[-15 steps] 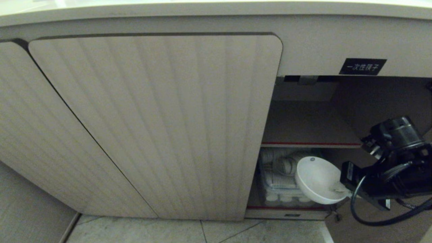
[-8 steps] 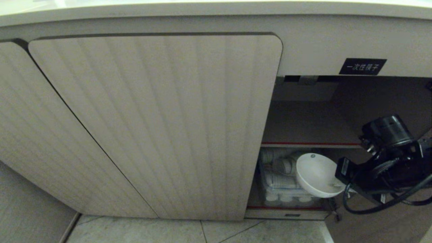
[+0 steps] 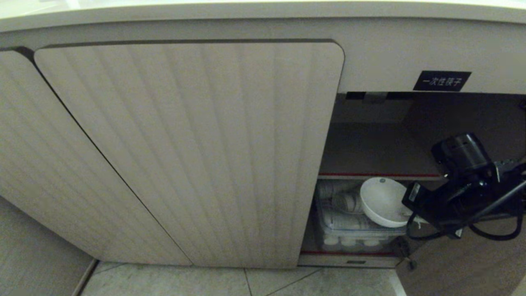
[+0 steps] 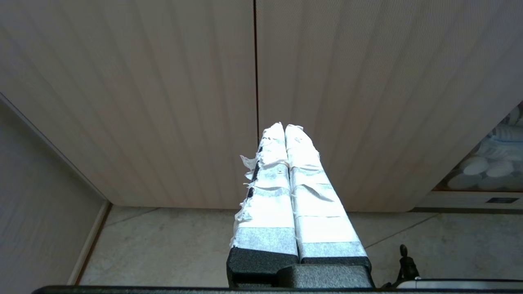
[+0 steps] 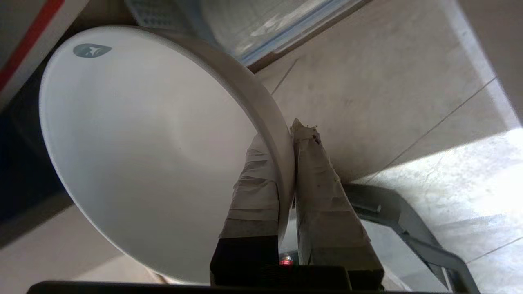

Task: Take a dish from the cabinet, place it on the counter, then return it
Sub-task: Put it back into the cabinet

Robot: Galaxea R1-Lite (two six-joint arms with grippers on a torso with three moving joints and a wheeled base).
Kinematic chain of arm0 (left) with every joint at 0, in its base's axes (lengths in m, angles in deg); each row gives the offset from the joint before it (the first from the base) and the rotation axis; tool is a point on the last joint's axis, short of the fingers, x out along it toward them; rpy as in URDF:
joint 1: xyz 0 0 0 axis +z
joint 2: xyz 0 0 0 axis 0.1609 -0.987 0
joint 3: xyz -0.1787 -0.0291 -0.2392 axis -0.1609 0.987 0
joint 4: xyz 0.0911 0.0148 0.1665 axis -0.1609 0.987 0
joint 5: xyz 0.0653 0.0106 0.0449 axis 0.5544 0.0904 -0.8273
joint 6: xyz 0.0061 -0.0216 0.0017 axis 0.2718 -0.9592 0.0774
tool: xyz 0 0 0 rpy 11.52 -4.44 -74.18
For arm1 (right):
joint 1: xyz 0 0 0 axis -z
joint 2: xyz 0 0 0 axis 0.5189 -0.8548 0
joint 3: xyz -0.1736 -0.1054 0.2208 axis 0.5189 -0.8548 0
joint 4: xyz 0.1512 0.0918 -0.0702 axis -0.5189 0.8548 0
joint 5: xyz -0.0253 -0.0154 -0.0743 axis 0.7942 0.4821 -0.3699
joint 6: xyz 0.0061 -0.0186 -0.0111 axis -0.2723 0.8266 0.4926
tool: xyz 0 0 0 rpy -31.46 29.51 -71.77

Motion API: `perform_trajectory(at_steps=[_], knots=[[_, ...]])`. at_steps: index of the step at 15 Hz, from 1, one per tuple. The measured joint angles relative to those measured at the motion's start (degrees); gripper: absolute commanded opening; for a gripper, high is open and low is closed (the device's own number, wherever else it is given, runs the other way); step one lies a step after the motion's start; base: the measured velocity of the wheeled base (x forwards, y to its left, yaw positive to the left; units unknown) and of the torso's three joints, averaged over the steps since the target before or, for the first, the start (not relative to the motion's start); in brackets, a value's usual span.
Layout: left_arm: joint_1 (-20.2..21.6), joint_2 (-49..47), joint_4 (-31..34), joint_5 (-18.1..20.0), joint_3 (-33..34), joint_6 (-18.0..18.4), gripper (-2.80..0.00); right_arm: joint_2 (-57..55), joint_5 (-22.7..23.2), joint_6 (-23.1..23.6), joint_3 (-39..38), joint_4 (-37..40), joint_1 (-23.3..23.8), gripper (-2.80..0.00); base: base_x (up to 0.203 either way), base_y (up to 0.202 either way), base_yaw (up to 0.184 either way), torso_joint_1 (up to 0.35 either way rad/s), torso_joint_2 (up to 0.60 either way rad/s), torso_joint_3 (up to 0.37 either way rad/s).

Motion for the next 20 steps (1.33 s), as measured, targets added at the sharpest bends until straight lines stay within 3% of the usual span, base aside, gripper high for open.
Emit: perform_trajectory(at_steps=[7,20], knots=[[0.1,0.0,0.0,0.0,0.0,0.0,-2.80,-0.8,0.1,-0.4,2.1,0.2,0.1,-2.80,0.000,0.000,0.000,0.000,0.00,0.000],[0.1,0.0,0.0,-0.1,0.0,0.0,-2.80,-0.7,0.3,-7.6,5.2,0.5,0.6,-2.80,0.000,0.000,0.000,0.000,0.00,0.000]])
